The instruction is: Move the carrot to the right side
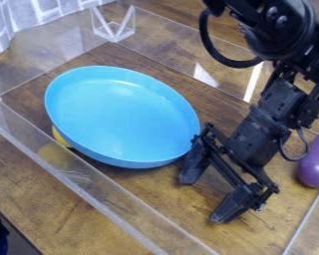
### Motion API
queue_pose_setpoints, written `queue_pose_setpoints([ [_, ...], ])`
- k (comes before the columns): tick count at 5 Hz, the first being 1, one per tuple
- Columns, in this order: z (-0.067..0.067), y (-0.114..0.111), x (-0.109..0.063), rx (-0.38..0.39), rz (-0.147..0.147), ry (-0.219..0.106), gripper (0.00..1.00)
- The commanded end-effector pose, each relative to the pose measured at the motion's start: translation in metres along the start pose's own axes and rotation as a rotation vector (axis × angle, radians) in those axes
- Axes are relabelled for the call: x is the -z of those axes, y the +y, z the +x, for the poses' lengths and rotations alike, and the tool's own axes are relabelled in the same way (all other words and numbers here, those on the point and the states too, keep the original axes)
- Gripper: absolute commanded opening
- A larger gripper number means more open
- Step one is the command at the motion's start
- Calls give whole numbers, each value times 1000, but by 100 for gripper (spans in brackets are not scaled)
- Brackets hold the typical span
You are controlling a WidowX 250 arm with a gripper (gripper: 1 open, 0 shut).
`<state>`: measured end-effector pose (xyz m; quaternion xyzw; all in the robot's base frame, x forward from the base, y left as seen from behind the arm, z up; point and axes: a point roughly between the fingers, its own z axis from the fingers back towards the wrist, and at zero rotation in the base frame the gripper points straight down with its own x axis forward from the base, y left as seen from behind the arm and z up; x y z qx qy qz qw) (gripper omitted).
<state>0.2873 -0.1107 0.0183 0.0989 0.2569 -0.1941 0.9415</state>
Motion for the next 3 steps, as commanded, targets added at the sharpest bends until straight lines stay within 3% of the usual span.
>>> queue_pose_setpoints([
  [1, 2, 7, -13, -14, 0, -39, 100],
  [3, 4, 8, -15, -12, 4, -37, 100],
])
